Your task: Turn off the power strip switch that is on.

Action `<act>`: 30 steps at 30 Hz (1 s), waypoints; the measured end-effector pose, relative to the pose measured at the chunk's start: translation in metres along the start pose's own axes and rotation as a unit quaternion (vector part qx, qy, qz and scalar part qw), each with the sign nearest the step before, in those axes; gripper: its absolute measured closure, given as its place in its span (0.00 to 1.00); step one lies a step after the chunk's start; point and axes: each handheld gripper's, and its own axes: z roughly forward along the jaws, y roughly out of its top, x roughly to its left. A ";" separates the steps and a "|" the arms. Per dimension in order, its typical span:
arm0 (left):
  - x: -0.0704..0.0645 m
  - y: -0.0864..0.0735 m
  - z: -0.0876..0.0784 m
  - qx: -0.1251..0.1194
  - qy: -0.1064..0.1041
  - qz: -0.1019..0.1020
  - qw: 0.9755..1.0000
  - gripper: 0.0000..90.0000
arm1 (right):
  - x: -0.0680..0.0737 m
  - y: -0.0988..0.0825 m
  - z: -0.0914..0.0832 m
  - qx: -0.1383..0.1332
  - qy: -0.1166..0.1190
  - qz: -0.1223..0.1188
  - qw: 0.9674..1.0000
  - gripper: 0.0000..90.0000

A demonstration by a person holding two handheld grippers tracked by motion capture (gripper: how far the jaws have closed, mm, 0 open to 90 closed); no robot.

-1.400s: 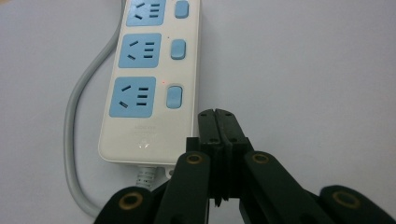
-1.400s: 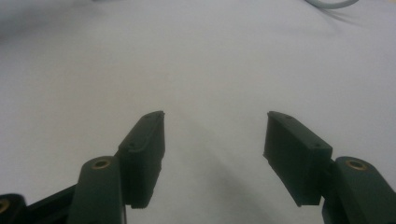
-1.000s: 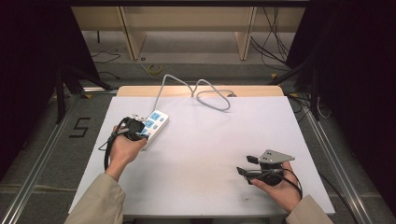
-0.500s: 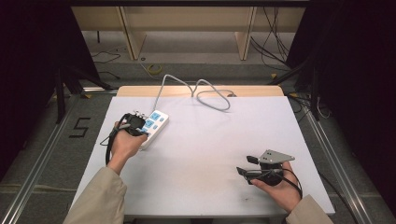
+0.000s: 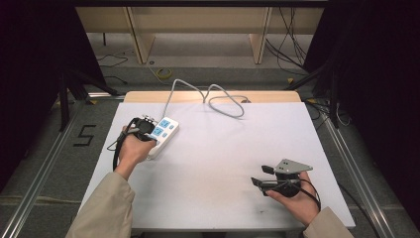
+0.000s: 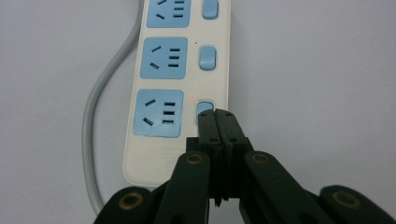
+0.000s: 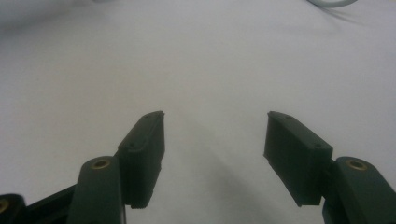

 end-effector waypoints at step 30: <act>0.008 0.013 0.010 0.038 0.000 0.021 0.999 1.00 | 0.000 0.000 0.000 0.001 0.000 -0.001 1.000 0.43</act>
